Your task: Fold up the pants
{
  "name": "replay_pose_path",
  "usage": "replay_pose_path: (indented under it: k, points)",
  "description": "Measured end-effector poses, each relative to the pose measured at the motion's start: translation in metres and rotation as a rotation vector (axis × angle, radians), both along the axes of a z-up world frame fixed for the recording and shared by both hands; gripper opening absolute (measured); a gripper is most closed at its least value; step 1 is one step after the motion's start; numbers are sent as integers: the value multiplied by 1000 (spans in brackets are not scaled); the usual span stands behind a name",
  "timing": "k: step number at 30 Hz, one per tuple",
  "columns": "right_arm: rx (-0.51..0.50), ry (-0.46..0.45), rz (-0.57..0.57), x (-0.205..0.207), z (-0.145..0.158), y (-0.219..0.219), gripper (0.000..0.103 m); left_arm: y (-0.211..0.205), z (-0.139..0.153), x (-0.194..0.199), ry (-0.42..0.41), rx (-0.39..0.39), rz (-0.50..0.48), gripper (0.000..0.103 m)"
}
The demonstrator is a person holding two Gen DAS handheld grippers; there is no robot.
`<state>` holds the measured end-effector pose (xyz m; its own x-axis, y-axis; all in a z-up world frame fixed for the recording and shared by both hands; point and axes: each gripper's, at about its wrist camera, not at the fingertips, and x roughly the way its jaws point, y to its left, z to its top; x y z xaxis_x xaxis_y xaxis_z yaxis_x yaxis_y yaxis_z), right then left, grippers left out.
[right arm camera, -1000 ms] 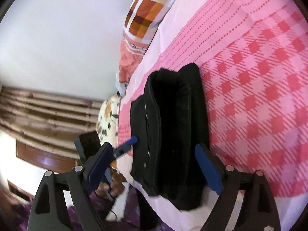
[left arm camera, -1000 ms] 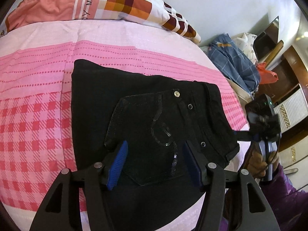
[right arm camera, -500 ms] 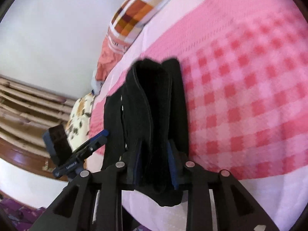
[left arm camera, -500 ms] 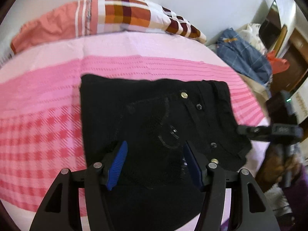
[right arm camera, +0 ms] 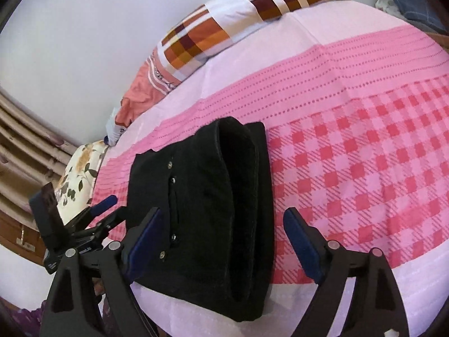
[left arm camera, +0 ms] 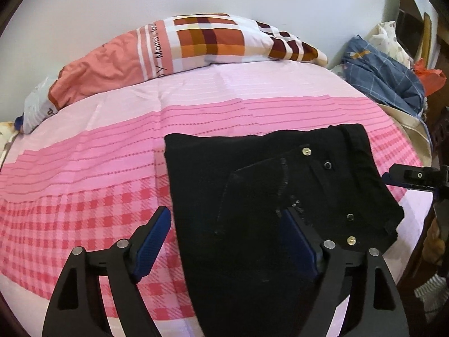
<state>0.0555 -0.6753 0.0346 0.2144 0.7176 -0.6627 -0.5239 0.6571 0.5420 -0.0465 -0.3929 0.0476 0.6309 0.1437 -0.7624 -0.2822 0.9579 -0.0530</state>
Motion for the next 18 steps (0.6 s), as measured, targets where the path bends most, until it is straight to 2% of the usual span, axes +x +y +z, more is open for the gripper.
replay_pose_path:
  k: [8,18]
  points:
    - [-34,30,-9,8,-15,10,84,3,-1,0,23,54,25,87]
    - [-38,37,-5,8,-19,17,90,14,-3,-2,33,54,50,88]
